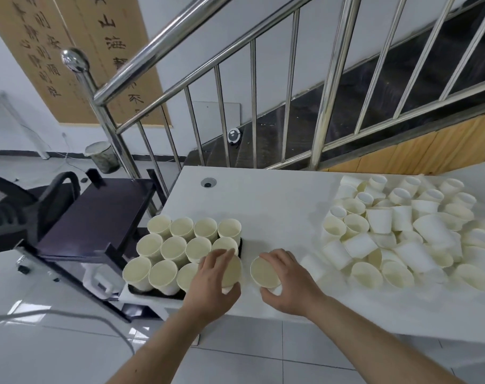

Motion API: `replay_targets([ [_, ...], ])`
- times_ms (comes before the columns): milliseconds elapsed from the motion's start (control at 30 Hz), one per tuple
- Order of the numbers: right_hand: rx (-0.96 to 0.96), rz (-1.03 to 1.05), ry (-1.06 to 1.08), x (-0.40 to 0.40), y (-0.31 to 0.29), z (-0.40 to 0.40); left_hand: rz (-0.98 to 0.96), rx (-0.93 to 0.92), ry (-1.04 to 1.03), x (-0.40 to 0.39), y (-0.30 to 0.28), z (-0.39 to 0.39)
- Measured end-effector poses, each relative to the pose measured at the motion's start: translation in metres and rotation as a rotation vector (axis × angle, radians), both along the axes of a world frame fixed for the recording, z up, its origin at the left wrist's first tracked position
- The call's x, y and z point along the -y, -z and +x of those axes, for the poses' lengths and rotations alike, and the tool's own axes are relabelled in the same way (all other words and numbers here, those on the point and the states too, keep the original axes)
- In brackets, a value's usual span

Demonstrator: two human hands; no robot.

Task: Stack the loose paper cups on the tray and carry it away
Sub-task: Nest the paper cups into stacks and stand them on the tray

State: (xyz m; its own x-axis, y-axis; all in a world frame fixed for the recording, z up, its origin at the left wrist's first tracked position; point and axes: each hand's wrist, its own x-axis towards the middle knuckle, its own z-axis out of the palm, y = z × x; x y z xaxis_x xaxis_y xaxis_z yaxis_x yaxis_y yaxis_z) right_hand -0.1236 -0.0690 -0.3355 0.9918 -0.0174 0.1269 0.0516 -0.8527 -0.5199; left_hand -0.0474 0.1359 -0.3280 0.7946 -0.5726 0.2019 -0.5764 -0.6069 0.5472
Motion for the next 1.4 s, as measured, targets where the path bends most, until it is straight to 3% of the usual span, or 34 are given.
replay_targets([
  [200, 0.022, 0.009, 0.031, -0.042, -0.011, 0.028, -0.013, -0.012, -0.027, -0.040, -0.007, 0.028],
  [533, -0.114, -0.014, 0.112, -0.095, -0.011, 0.063, 0.087, -0.078, 0.066, -0.075, 0.005, 0.078],
  [867, -0.267, -0.058, 0.160, -0.112, 0.009, 0.071, 0.259, -0.153, 0.187, -0.077, 0.029, 0.093],
  [1400, -0.329, -0.073, 0.187, -0.114, 0.028, 0.072, 0.299, -0.162, 0.157, -0.082, 0.043, 0.093],
])
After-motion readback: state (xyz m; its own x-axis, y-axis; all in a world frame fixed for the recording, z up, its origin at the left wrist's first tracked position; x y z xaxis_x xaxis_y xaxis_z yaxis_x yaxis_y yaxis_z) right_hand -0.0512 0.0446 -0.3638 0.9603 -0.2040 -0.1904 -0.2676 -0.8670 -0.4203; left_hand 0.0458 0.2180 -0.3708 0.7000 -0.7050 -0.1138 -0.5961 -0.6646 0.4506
